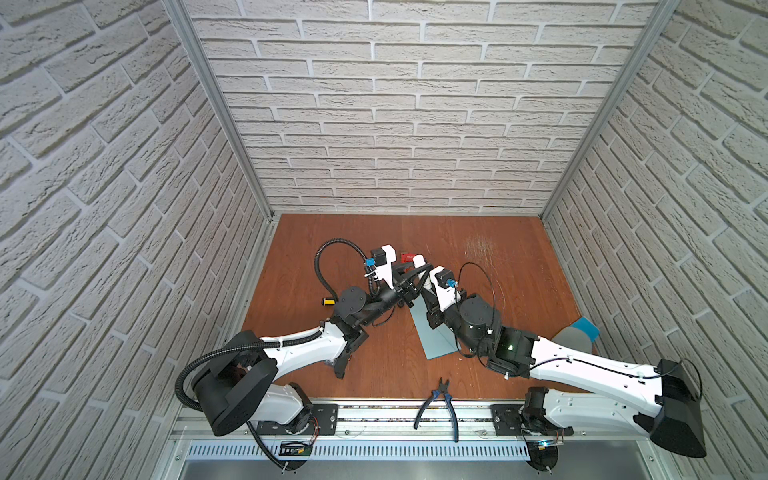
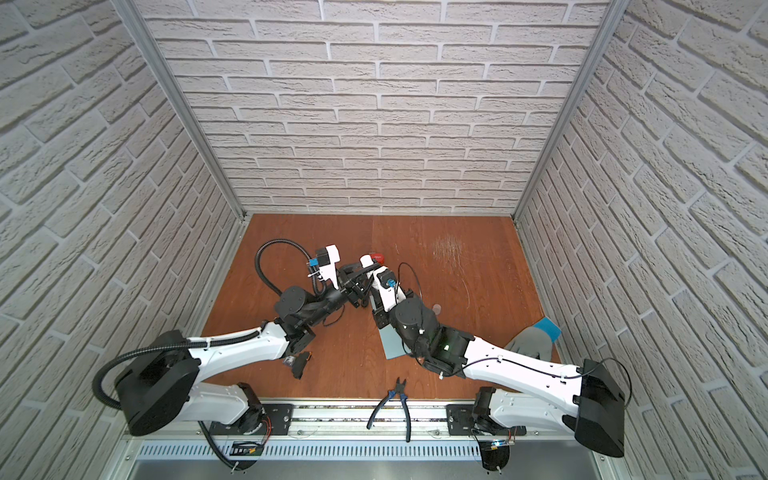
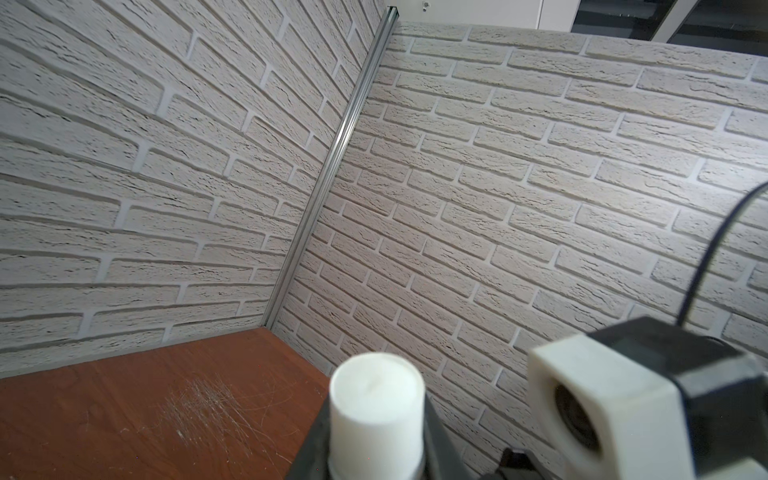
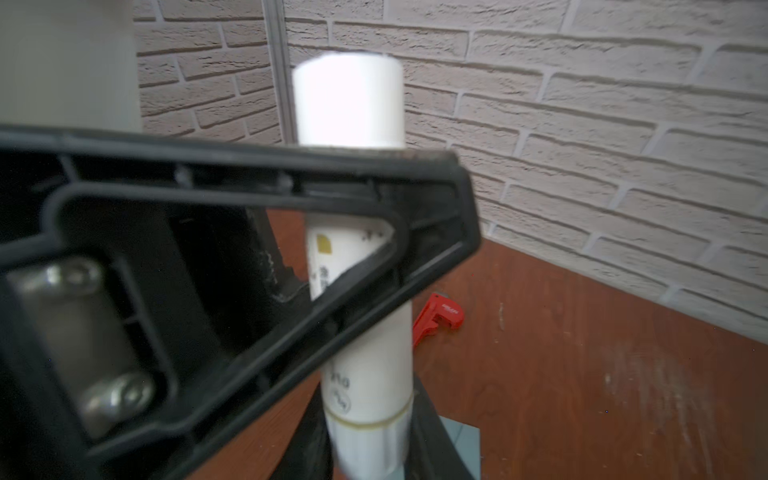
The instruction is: Place the letter into the envelope and seal it
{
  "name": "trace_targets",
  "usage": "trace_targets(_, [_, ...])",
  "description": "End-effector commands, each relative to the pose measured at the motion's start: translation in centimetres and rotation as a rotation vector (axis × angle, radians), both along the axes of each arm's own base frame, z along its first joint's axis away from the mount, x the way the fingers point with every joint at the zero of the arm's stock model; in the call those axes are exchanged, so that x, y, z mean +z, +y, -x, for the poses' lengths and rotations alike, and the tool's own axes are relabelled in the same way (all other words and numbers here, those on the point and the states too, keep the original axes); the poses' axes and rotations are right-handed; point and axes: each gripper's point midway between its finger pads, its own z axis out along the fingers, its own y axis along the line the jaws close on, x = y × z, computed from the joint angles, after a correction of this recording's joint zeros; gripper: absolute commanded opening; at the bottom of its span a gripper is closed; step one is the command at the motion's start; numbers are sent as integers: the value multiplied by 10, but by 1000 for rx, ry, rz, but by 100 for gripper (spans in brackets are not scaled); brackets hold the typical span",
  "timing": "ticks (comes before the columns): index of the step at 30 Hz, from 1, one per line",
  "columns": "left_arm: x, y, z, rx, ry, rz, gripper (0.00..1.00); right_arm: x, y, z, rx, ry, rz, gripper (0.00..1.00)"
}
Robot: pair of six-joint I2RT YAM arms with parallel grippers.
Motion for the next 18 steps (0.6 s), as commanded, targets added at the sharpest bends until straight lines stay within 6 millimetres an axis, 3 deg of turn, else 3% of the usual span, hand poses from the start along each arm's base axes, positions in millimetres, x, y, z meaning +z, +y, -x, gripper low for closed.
trace_targets(1, [-45,0,-25,126,69,-120,0,73,12,9,-33,-176,-118,19])
trace_targets(5, [-40,7,-28,141,62,-104,0,60,20,7,-25,-119,-78,39])
trace_targets(11, [-14,39,-41,165,42,-61,0,34,36,18,158,-21,-7,63])
trace_targets(14, [1,51,-43,140,29,-44,0,23,36,22,241,44,9,69])
trace_targets(18, [16,64,-42,96,16,-18,0,20,25,21,323,107,-62,69])
